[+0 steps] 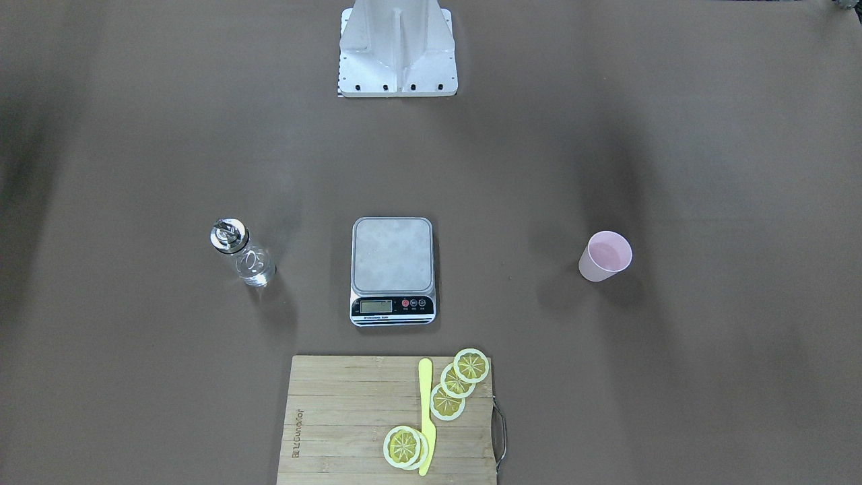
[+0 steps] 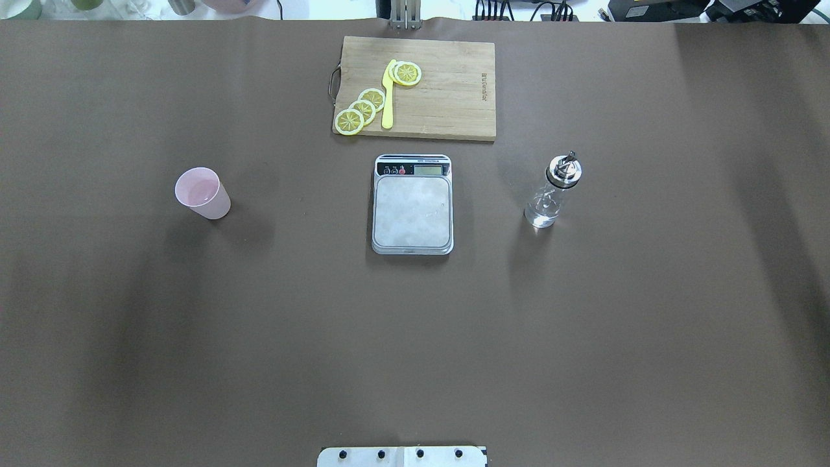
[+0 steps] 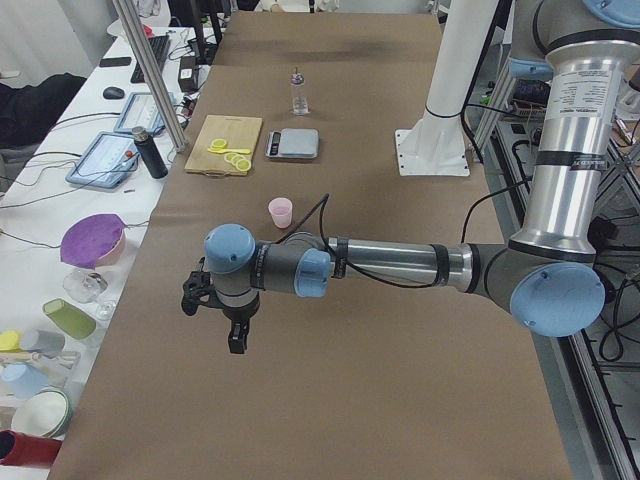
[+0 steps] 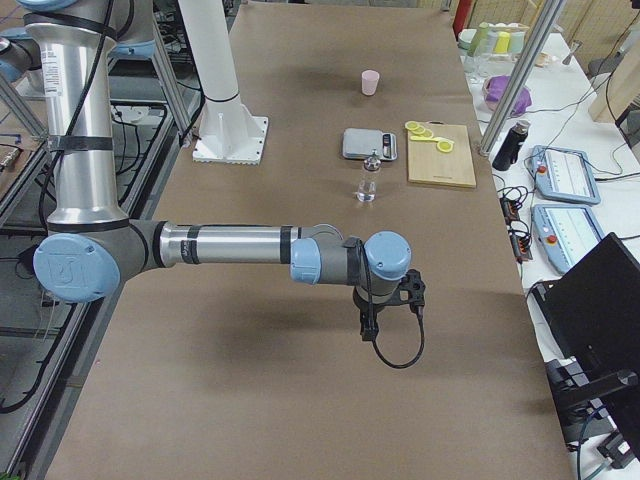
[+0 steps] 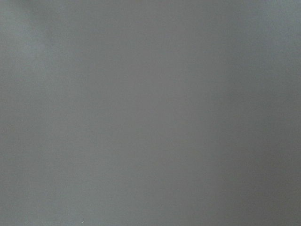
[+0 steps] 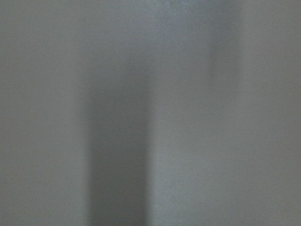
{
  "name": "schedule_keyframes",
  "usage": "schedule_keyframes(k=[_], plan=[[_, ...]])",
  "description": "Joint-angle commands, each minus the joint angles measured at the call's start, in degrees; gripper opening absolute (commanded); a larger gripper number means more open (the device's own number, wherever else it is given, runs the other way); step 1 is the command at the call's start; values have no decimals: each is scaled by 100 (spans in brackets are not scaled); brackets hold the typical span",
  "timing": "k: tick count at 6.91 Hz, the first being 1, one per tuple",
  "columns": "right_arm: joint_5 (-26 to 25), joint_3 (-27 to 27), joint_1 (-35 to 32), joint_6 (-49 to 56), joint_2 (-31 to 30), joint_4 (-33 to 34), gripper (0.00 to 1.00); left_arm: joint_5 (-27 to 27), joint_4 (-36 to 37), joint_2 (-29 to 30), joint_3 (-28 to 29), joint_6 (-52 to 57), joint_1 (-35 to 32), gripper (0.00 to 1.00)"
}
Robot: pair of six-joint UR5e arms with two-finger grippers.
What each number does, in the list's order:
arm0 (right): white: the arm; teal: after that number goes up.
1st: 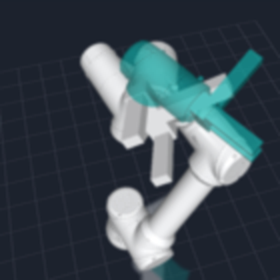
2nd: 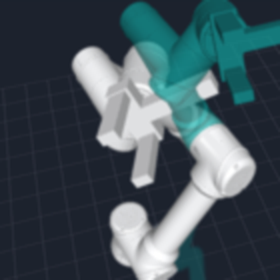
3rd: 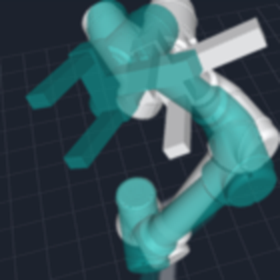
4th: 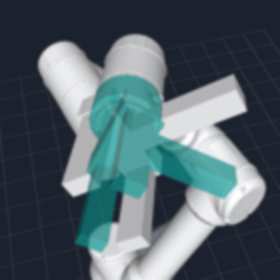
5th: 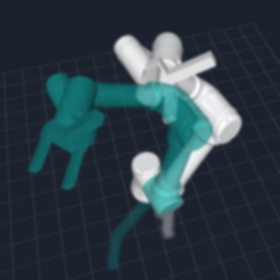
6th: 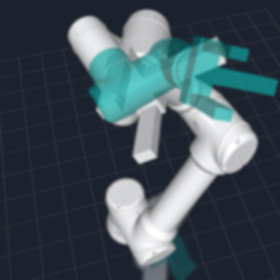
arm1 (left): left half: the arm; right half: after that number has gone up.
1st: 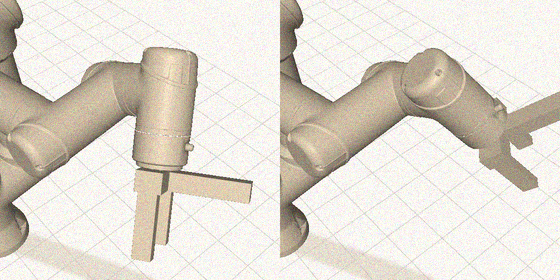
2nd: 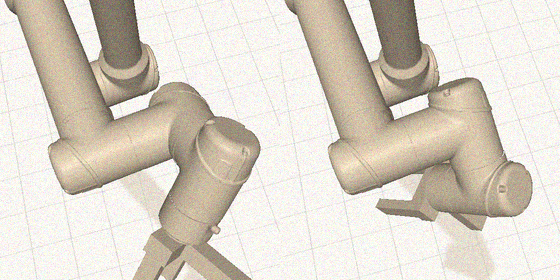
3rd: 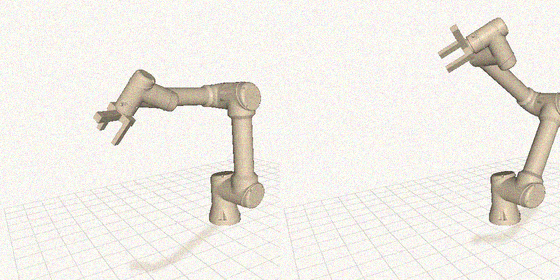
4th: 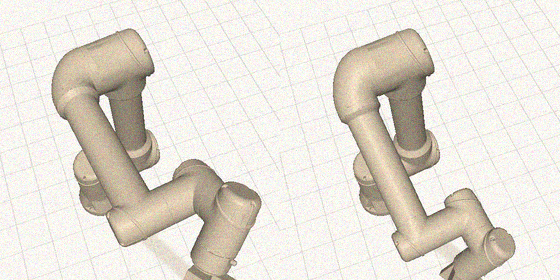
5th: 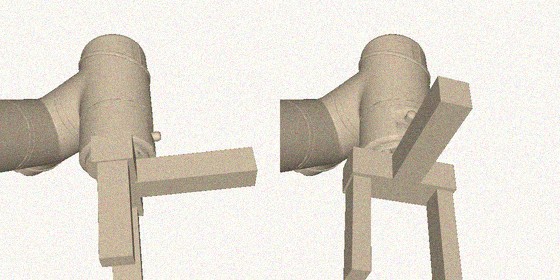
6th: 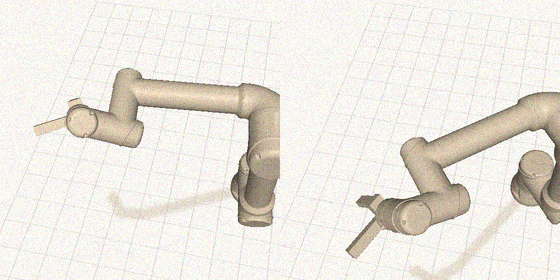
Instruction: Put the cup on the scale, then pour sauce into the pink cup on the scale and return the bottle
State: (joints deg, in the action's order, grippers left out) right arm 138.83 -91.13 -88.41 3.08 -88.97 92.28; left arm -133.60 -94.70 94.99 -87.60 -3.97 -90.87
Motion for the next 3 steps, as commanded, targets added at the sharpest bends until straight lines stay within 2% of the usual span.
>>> schedule_keyframes(k=[1, 3], plan=[[4, -1, -1, 0, 20, 9, 100, 18, -5, -33, -11, 2, -1, 98], [4, -27, -1, 0, 37, -8, 100, 18, -5, -24, -194, -16, 8, 98]])
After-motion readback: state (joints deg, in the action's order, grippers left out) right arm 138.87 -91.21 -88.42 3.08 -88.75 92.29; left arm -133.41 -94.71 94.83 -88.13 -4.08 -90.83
